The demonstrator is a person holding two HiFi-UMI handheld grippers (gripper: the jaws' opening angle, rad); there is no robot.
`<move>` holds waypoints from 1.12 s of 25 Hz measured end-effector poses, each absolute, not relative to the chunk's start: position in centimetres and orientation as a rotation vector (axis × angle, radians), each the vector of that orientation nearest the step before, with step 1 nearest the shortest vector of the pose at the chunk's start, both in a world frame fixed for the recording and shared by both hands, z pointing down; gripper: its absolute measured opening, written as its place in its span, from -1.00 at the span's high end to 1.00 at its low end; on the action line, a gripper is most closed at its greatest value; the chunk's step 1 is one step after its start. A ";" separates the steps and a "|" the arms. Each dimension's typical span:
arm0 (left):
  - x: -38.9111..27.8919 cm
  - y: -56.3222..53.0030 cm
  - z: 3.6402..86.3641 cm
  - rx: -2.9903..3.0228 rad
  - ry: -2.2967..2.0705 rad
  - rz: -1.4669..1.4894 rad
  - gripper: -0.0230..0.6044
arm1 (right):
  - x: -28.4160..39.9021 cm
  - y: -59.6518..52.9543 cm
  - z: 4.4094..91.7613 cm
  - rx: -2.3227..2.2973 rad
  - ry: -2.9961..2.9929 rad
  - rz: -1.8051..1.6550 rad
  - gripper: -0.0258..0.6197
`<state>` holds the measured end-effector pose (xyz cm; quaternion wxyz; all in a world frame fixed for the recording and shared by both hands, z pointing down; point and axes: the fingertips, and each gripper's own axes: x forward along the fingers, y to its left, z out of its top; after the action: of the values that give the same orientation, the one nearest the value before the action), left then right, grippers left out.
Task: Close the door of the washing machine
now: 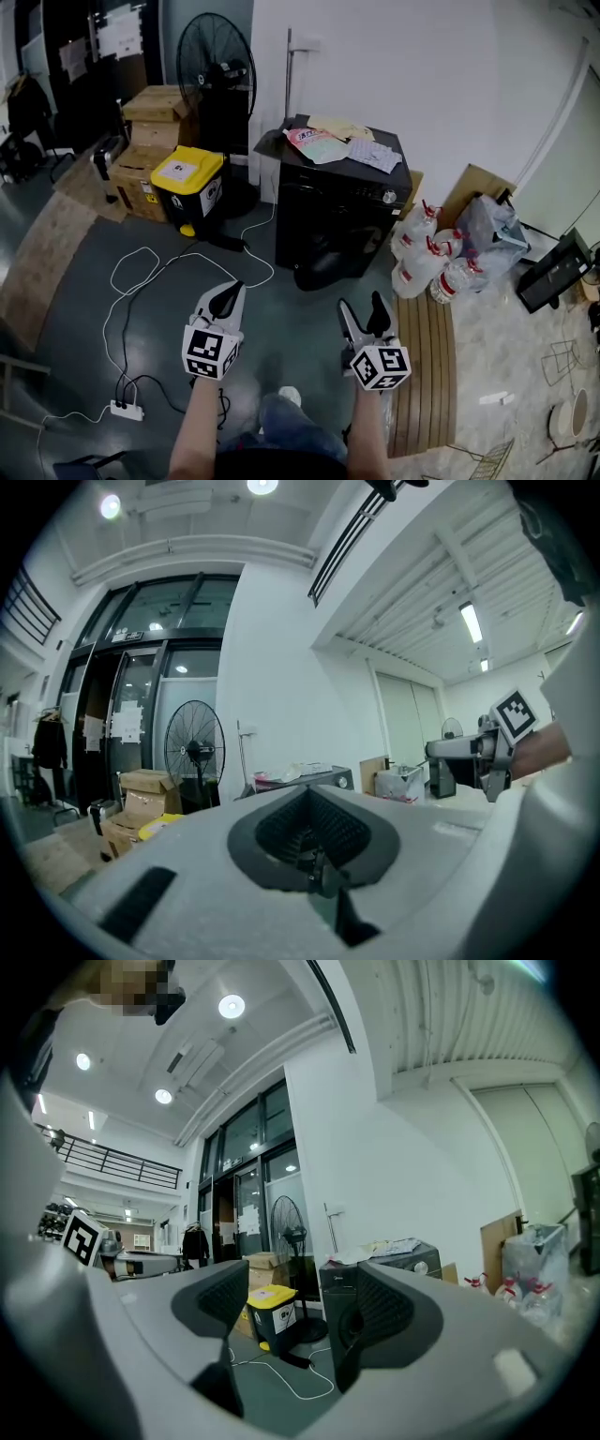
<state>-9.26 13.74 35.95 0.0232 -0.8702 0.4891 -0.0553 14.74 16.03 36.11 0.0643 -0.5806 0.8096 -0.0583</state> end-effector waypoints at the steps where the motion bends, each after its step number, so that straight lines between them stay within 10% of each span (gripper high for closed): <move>1: -9.6 13.2 36.2 -2.693 1.521 -0.177 0.93 | 14.7 15.3 36.4 -1.757 2.442 -0.182 -0.17; 28: -12.4 -28.0 41.8 -2.735 1.518 -0.284 0.93 | 15.7 -26.6 43.7 -1.908 2.415 -0.260 -0.17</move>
<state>-12.40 -28.00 41.77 0.0004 -0.8708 0.4832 -0.0905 15.68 -26.59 43.72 0.0264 -0.6174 0.7817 -0.0842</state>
